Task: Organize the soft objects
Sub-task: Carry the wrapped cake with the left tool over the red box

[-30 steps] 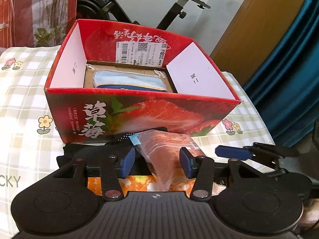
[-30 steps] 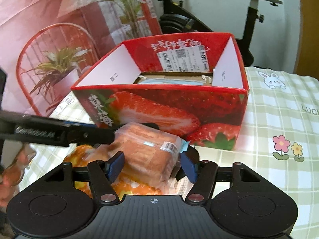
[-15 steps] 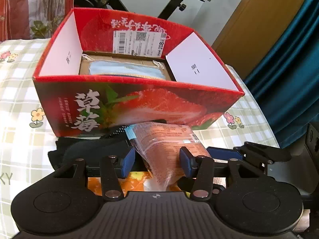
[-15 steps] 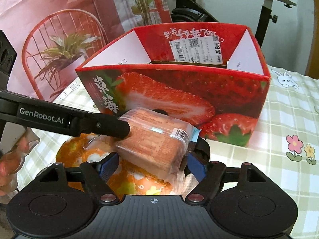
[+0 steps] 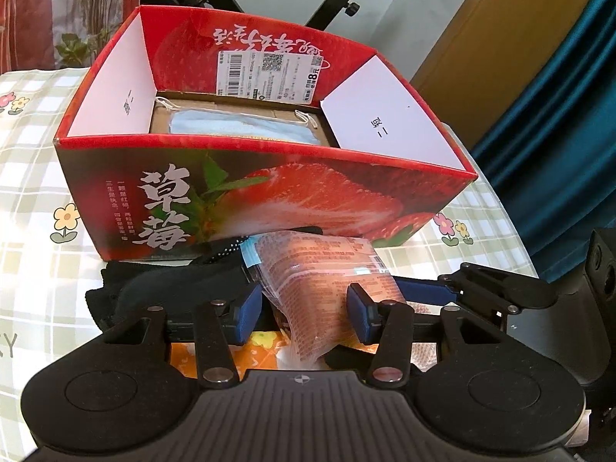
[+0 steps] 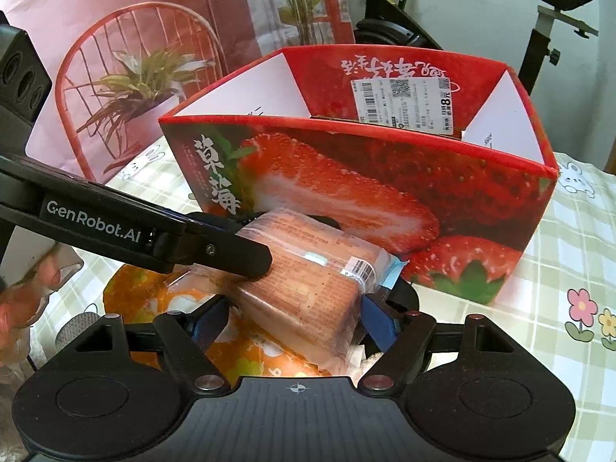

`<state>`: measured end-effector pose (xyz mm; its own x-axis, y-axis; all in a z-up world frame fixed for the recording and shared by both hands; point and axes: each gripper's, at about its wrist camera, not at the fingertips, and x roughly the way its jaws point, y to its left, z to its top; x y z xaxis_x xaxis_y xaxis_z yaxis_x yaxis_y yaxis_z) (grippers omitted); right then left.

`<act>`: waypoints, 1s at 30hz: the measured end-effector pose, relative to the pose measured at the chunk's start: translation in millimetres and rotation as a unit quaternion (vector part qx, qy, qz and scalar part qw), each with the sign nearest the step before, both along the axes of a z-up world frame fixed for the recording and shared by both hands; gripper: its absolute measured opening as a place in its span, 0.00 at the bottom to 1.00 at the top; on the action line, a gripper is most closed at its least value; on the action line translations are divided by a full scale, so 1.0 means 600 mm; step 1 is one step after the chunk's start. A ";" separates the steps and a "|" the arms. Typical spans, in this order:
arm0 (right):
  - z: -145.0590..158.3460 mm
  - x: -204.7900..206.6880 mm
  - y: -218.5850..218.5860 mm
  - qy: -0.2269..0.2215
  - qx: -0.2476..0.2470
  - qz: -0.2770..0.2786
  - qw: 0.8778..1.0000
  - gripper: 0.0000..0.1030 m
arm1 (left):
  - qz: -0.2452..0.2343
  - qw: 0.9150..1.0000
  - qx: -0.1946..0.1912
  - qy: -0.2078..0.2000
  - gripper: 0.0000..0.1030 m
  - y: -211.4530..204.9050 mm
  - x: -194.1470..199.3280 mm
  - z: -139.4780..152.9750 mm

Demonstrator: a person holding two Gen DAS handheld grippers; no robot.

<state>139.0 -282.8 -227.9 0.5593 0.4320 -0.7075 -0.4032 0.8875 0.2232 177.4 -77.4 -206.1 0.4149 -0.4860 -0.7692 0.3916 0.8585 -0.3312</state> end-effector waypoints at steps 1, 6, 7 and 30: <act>0.001 -0.001 -0.001 0.000 0.002 -0.001 1.000 0.69 | -0.002 1.000 0.000 -0.004 0.50 -0.001 -0.002 0.002; 0.013 -0.004 -0.005 -0.004 0.018 -0.009 1.000 0.66 | -0.013 1.000 -0.007 -0.014 0.50 -0.003 -0.013 0.014; 0.015 -0.005 -0.005 -0.007 0.020 -0.009 1.000 0.64 | -0.014 1.000 -0.007 -0.016 0.50 -0.003 -0.015 0.015; 0.026 -0.026 0.020 -0.016 0.010 -0.006 1.000 0.62 | 0.007 1.000 -0.025 0.016 0.49 0.044 -0.025 0.000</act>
